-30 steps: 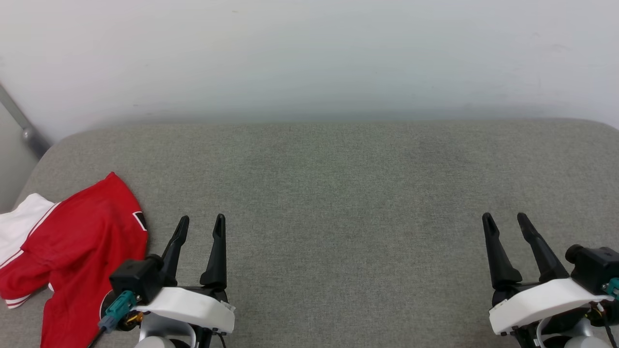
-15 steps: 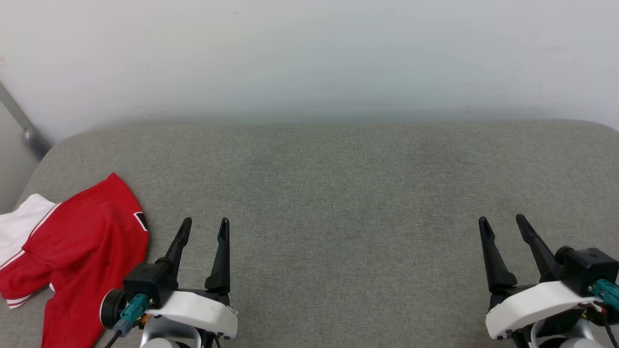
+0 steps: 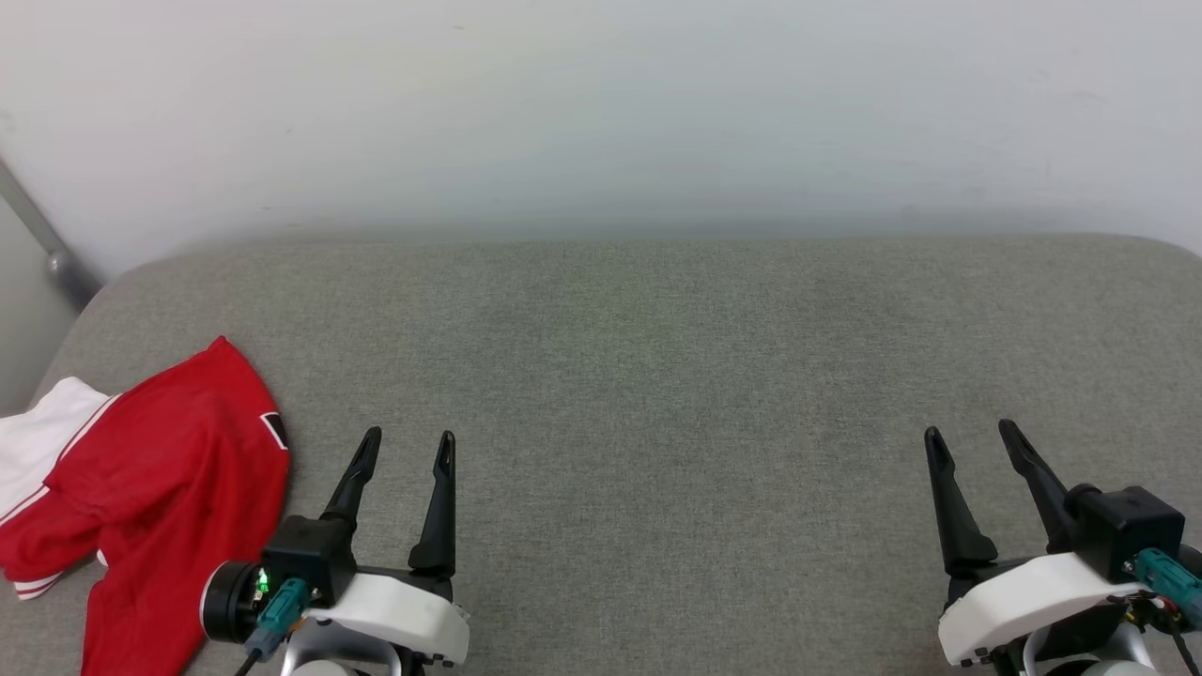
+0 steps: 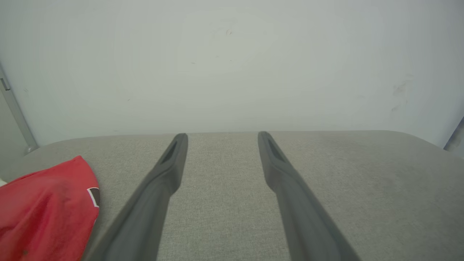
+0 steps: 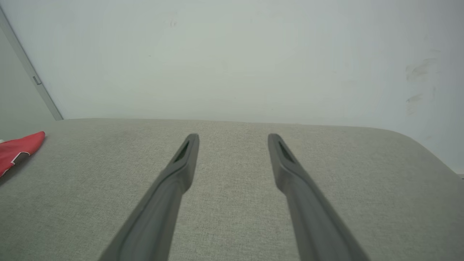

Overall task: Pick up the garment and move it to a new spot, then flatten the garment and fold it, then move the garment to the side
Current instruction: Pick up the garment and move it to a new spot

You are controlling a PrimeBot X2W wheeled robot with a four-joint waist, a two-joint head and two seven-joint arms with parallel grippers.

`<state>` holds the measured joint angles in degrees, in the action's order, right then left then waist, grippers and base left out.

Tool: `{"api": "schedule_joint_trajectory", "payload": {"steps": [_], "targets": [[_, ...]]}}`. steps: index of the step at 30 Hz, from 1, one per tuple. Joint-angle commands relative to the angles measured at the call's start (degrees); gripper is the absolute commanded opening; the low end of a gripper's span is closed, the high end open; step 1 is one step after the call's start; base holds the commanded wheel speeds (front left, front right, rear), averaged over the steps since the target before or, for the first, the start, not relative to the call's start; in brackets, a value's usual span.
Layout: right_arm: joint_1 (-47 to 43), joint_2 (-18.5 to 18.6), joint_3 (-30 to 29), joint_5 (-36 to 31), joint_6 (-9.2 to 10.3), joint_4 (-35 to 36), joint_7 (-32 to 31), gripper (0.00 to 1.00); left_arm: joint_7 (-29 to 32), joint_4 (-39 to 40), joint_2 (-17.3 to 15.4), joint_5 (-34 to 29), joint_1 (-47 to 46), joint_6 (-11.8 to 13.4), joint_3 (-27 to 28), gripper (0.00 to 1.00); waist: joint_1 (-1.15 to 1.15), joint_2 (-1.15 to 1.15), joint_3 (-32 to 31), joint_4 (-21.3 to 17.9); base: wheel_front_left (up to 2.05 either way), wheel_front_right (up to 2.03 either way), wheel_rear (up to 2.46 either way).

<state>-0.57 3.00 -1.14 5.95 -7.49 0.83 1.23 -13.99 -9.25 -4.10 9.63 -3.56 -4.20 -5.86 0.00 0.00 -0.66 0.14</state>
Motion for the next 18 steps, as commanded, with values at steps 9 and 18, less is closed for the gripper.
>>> {"api": "schedule_joint_trajectory", "payload": {"steps": [9,18], "targets": [[-0.46,-0.19,0.44,-3.06,0.01,0.44,0.89,1.0,-1.23,-0.13,0.37,-2.15,-0.43,0.11,0.0,1.0,0.0,0.0,-0.32,0.03,0.0,0.0,0.0],[-0.88,-0.19,0.25,-2.77,0.01,-0.01,1.33,1.0,-1.28,-1.94,0.53,-1.44,-1.2,0.64,0.26,1.0,0.0,0.0,-0.44,2.89,0.0,0.0,0.0]]}}
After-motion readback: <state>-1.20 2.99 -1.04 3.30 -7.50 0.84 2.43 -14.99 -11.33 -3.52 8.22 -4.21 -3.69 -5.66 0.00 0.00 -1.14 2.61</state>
